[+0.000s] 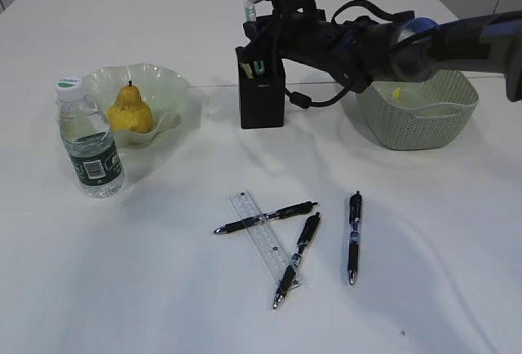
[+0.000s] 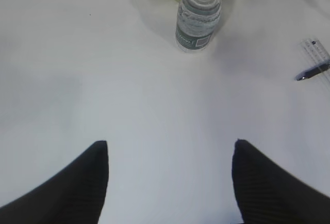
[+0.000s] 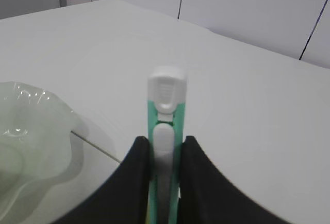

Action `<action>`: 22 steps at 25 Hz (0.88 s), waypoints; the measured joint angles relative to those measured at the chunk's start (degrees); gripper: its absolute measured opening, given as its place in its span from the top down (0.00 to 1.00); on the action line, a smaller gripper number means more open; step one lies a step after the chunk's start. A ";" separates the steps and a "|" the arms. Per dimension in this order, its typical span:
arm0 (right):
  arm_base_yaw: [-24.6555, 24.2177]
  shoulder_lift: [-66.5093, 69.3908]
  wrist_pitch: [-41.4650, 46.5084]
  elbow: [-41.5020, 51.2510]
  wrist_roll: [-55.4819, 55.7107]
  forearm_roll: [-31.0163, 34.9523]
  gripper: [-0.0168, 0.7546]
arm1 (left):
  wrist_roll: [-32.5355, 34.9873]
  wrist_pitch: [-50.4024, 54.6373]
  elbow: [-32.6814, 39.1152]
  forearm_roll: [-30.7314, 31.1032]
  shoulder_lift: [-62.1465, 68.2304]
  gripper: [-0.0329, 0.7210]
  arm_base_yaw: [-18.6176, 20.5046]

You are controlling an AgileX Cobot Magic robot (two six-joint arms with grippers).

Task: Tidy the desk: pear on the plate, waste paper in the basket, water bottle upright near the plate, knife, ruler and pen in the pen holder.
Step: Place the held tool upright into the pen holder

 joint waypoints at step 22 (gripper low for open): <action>-0.96 1.73 0.74 0.00 -0.48 0.12 0.80 | 0.00 0.00 0.00 -0.37 1.70 0.26 0.00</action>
